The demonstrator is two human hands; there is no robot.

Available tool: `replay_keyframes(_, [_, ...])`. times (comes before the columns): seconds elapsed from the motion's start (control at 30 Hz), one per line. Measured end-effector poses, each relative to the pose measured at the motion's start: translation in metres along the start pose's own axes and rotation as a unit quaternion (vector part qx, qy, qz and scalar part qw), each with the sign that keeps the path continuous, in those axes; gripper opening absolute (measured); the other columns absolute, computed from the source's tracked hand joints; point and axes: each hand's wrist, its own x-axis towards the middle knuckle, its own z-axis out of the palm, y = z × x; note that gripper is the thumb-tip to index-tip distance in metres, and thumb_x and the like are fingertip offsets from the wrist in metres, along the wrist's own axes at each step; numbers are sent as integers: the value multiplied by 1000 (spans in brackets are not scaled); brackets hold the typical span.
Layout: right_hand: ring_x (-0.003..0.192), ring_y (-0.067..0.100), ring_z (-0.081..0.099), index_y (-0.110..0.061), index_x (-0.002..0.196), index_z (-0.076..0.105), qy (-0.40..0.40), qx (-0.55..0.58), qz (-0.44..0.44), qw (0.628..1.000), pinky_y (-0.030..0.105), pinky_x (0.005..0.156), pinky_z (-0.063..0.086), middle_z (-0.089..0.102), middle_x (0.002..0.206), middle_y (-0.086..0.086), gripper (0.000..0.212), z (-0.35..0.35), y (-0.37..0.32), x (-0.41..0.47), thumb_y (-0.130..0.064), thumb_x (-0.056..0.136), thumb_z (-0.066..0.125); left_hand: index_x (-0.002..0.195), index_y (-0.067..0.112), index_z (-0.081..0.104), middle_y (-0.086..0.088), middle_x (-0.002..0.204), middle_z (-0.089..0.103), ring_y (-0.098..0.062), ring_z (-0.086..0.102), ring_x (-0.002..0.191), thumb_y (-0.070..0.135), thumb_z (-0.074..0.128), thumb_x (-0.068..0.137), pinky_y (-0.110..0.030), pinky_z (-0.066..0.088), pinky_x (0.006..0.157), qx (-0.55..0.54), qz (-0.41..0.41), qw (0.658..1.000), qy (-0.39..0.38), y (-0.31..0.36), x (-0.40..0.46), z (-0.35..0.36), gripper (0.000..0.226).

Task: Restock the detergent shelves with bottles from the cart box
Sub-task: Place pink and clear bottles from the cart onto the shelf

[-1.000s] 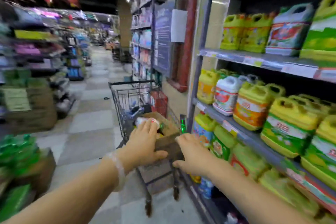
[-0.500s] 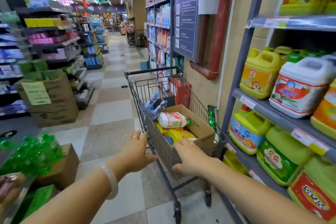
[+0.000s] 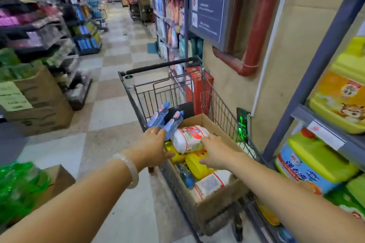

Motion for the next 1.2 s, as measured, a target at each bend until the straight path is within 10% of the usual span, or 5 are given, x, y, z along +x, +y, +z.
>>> replay_keyframes(0.63, [130, 31, 38, -5, 140, 31, -144, 192, 195, 951, 32, 102, 35, 37, 142, 17, 65, 70, -10, 324, -32, 89, 60, 128, 9, 46, -14, 128, 54, -31, 51, 119, 41, 55, 91, -35, 42, 95, 10, 35, 976, -214, -146, 357, 37, 49])
replay_keyframes(0.83, [121, 31, 50, -6, 136, 37, -46, 407, 358, 839, 36, 95, 43, 52, 132, 13, 84, 115, -21, 385, -44, 72, 78, 85, 7, 53, -8, 88, 57, -29, 57, 112, 26, 58, 91, -27, 41, 66, -85, -21, 965, -248, -167, 399, 88, 21])
replay_keyframes(0.97, [115, 33, 55, -8, 126, 49, 28, 464, 428, 775, 41, 98, 44, 58, 126, 15, 77, 138, -27, 415, -42, 65, 82, 126, -1, 35, -17, 124, 52, -33, 52, 119, 33, 68, 82, -37, 45, 94, -135, -90, 952, -260, -171, 413, 110, 65])
replay_keyframes(1.2, [104, 30, 60, -9, 118, 52, 44, 516, 443, 732, 28, 80, 44, 62, 113, 10, 59, 143, -23, 428, -32, 71, 79, 125, 7, 35, -8, 121, 54, -24, 55, 113, 45, 71, 75, -30, 45, 91, 29, 10, 981, -194, -168, 414, 115, 72])
